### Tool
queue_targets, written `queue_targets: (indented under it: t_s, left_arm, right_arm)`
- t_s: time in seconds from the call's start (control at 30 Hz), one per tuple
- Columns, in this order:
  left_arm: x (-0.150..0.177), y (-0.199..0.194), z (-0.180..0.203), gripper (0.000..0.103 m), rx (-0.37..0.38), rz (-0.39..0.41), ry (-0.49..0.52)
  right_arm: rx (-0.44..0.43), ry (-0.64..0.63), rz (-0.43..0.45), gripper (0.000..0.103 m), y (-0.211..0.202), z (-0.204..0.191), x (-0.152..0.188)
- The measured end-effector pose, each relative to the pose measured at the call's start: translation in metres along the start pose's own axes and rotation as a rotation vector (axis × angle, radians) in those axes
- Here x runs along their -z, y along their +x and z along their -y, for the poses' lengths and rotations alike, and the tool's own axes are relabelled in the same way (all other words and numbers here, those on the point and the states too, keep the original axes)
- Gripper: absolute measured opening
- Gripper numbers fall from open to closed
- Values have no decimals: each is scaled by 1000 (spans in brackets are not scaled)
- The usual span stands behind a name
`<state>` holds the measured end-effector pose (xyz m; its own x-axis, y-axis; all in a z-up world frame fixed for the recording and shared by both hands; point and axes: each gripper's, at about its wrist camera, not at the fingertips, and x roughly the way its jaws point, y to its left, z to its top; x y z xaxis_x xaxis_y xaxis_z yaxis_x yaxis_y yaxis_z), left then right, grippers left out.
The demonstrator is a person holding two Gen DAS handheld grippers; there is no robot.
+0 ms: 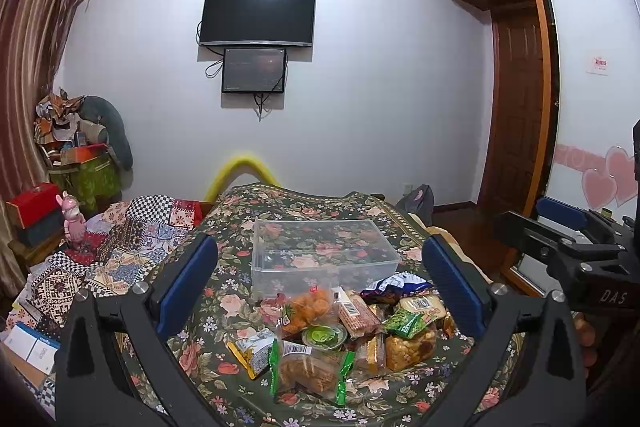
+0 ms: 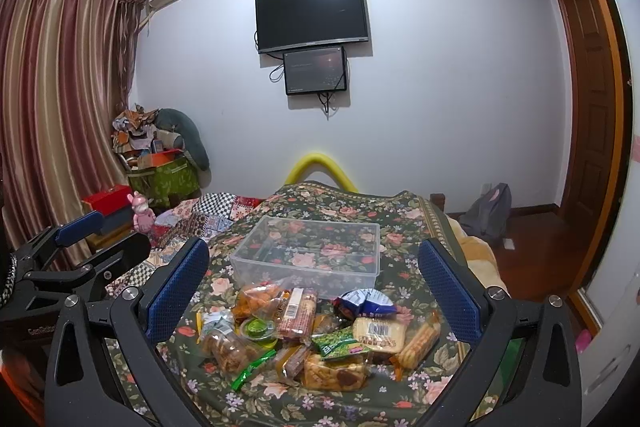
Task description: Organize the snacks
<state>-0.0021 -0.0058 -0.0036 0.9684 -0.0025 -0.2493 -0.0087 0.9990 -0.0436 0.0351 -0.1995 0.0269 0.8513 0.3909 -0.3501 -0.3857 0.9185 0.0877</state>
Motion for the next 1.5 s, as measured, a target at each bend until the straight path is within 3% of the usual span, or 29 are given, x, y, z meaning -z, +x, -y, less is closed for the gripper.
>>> queue_targets:
  t_s: [1.5]
  left_arm:
    - [0, 0, -2, 103, 2, -6, -12]
  right_arm:
    - [-7, 6, 8, 103, 5, 4, 9]
